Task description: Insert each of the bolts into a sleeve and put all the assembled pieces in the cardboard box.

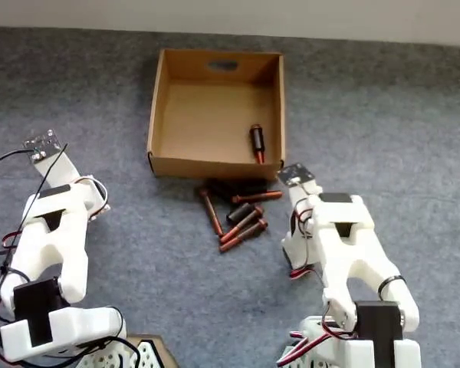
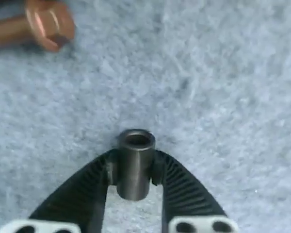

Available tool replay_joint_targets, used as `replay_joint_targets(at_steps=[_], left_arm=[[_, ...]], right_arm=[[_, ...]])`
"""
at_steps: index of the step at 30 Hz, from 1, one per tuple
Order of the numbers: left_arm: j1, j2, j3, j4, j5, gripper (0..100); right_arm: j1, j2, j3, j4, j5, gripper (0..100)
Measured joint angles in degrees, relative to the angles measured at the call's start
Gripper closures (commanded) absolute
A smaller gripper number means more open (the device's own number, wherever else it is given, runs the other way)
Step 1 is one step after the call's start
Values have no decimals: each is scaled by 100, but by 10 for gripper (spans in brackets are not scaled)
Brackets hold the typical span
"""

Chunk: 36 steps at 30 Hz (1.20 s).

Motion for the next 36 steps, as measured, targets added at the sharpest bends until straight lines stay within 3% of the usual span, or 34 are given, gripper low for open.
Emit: replay_joint_targets(at_steps=[8,11,20,26,32,36], left_arm=[[0,0,0,0,0,958],[0,0,0,0,0,958],[0,0,-9,0,0,955],[334,0,-9,0,0,955],[624,0,-9,0,0,955],[642,-237,-9,281,-229,958]], right_arm=[[0,105,-167,-62,18,877],[0,114,-167,-62,18,998],[53,-264,-105,-141,18,992],[-9,-2541,536,-176,-492,992],[-993,-5275,1442,-185,-1301,992],[-1354,-5978,1899,-484,-1495,992]])
